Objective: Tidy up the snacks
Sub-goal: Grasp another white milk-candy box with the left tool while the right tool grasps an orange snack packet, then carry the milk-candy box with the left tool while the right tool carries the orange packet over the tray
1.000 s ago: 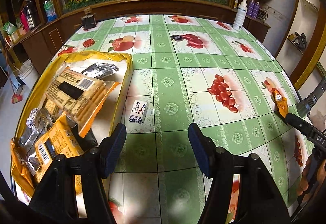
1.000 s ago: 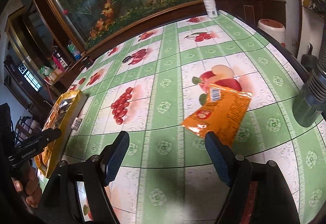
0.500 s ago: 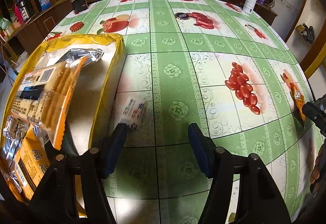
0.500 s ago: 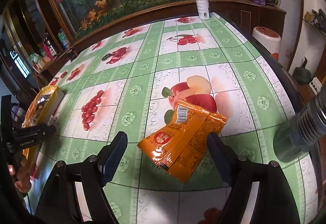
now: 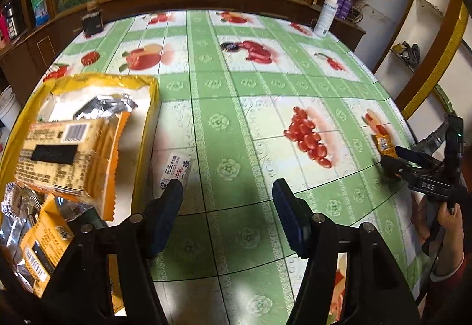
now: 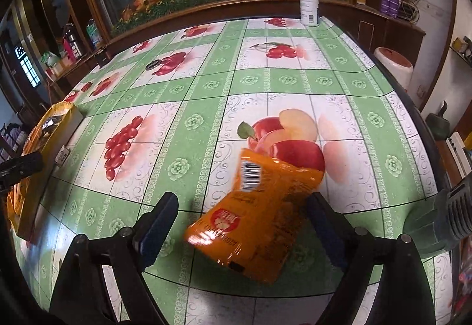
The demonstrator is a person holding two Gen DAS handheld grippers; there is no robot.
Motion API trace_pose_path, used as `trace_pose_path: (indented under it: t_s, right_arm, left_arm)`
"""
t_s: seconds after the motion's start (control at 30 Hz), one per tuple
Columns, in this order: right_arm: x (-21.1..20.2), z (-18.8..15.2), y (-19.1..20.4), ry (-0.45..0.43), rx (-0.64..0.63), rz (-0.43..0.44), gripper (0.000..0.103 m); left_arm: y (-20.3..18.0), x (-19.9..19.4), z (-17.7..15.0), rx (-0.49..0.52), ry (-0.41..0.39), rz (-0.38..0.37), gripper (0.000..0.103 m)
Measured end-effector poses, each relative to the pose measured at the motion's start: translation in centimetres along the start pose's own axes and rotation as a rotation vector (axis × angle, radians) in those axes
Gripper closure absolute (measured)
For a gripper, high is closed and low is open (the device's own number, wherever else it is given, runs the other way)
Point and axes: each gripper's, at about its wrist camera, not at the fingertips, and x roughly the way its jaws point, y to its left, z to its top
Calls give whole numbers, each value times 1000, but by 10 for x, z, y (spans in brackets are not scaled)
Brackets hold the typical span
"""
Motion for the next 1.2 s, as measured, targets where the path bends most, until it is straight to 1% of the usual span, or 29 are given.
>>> trace_pose_path:
  t_s: [0.07,0.13,0.3,0.4,0.43,0.57,0.6,0.67,0.73,0.77,0.8,0.83,0.87,0.9,0.93,0.97,1.0,1.03,1.1,1.2]
  right_arm:
    - [0,-1,1,-8,-13,-9,12]
    - [-1,-1,0,-12,-11,-5,12]
    - [-3,0,-7,-25,20,14,12]
    - [-2,0,-5,-21,9,5,12]
    - [-1,0,-5,-20,4,2,12]
    - [2,0,3,-10,-45,-42,11]
    - [4,0,5,-6,-62,-57,11]
    - [8,-1,12,5,-103,-99,11]
    - [10,-1,15,3,-121,-106,12]
    - [10,0,14,0,-120,-108,14]
    - [10,1,14,-3,-119,-110,18]
    - [10,2,14,-10,-116,-111,22]
    - [9,3,13,-16,-112,-112,34]
    - [7,4,12,-21,-106,-111,43]
    - [6,4,11,-16,-98,-107,43]
    - [6,4,11,-16,-98,-105,44]
    - [5,3,12,-17,-99,-105,44]
    - [4,2,13,-19,-100,-105,45]
    - [2,-1,15,-22,-97,-95,47]
    - [-4,-5,18,-33,-80,-58,49]
  left_arm:
    - [0,9,-2,8,25,30,41]
    - [2,14,-2,10,33,80,41]
    - [5,21,4,16,40,95,41]
    - [4,26,11,23,38,117,41]
    - [3,30,13,31,44,135,41]
    - [-6,44,16,91,80,192,41]
    - [-9,46,15,114,76,210,40]
    - [-8,45,14,114,66,194,41]
    - [-7,45,14,113,68,180,44]
    - [-8,45,15,109,69,163,53]
    - [-7,45,16,96,72,130,61]
    - [-6,45,16,89,72,135,63]
    - [-5,44,17,89,67,146,72]
    - [-4,43,16,86,63,149,82]
    - [0,42,15,80,59,157,88]
    - [3,42,15,66,69,132,93]
    - [6,40,14,47,73,93,93]
    - [8,39,12,38,73,78,93]
    - [5,37,9,45,70,86,93]
    - [-1,32,4,48,66,73,93]
